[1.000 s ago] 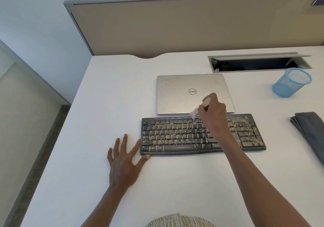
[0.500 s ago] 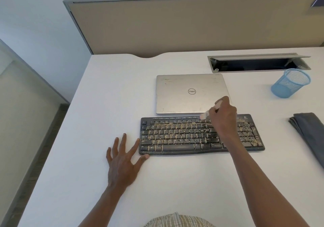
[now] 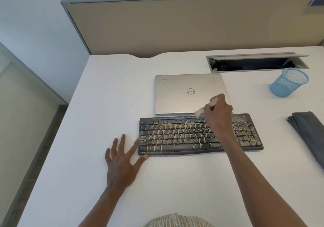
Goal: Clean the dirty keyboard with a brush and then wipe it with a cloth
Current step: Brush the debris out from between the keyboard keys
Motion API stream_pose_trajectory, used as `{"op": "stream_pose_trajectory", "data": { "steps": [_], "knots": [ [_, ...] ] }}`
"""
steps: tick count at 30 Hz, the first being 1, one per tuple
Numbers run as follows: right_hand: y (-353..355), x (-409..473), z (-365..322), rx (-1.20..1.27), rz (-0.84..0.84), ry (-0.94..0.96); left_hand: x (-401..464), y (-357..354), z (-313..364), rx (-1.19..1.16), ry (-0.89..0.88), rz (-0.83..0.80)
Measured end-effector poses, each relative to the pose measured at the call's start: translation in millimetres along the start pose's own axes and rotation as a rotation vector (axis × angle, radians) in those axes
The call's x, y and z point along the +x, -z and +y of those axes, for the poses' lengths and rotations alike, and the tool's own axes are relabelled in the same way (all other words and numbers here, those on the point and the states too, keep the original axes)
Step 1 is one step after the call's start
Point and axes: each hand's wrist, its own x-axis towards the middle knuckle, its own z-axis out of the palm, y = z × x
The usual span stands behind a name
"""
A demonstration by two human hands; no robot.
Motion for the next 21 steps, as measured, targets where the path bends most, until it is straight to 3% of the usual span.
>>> {"op": "stream_pose_trajectory", "data": {
  "steps": [14,21],
  "knots": [
    [1.6,6.7,-4.2,-0.004,-0.043,0.017,0.3,1.7,0.9,-0.005,0.002,-0.005],
    [26.6,13.5,27.8,-0.051,-0.01,-0.106,-0.2,0.1,0.8,-0.003,-0.005,0.009]
  ]
}}
